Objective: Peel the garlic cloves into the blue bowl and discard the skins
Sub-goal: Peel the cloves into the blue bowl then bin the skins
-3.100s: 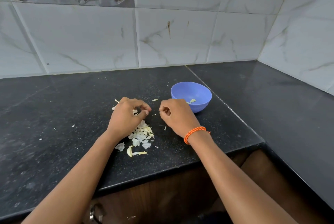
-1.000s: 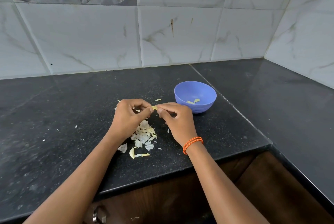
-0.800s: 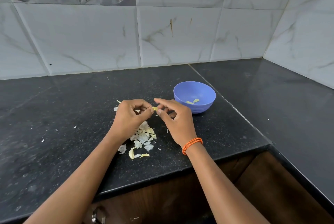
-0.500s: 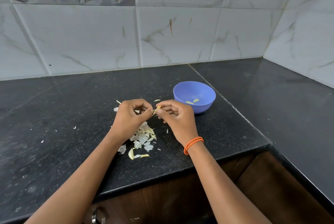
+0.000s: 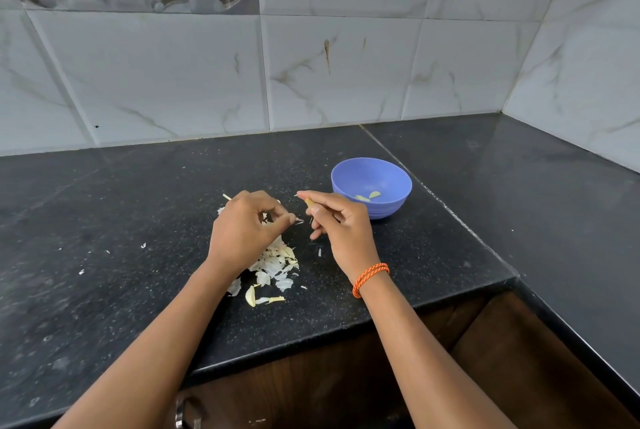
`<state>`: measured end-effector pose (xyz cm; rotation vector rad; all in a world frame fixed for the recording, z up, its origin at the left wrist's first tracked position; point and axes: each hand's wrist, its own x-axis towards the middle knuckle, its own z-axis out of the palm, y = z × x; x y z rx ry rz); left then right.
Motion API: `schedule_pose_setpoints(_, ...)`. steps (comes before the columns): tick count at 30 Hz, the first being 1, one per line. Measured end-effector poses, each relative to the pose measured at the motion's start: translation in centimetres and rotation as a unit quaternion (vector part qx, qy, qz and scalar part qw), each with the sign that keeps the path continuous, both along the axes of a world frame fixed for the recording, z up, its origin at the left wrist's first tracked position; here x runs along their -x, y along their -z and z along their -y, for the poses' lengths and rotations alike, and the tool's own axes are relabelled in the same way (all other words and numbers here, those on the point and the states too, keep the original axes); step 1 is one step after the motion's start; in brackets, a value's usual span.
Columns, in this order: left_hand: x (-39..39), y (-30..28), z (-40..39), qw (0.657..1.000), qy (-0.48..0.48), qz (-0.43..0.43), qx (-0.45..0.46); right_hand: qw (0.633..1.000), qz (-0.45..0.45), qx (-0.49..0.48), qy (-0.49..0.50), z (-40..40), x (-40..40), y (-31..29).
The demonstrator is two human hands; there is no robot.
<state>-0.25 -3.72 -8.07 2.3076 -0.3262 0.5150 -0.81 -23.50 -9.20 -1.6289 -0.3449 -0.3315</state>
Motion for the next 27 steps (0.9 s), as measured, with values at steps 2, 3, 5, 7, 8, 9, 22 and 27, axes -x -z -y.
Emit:
schedule_pose_setpoints(2, 0.02, -0.09, -0.10, 1.000, 0.007, -0.002, 0.016, 1.000, -0.003, 0.013, 0.002, -0.07, 0.07, -0.09)
schedule_pose_setpoints(3, 0.09, -0.20, -0.07, 1.000, 0.008, -0.006, 0.025, 1.000, -0.007, 0.016, 0.005, -0.13, 0.09, -0.16)
schedule_pose_setpoints(5, 0.07, -0.30, 0.00, 0.998, 0.016, -0.017, 0.050, 1.000, -0.017, 0.015, 0.011, -0.25, 0.09, -0.26)
schedule_pose_setpoints(7, 0.09, -0.30, 0.07, 0.994, 0.049, -0.033, 0.093, 1.000, -0.026, 0.012, 0.013, -0.36, 0.03, -0.22)
schedule_pose_setpoints(8, 0.19, -0.41, 0.17, 0.989, 0.070, -0.044, 0.123, 0.999, -0.027, 0.013, 0.013, -0.40, 0.00, -0.17)
schedule_pose_setpoints(9, 0.27, -0.59, 0.27, 0.983, 0.088, -0.054, 0.150, 0.999, -0.027, 0.014, 0.014, -0.41, -0.05, -0.12)
schedule_pose_setpoints(22, 0.33, -0.92, 0.21, 0.966, 0.100, -0.063, 0.229, 1.000, -0.015, 0.012, -0.017, -0.55, 0.42, -0.41)
schedule_pose_setpoints(27, 0.44, -0.76, 0.60, 0.962, 0.091, -0.070, 0.247, 1.000, -0.002, 0.018, -0.004, -0.58, 0.44, -0.35)
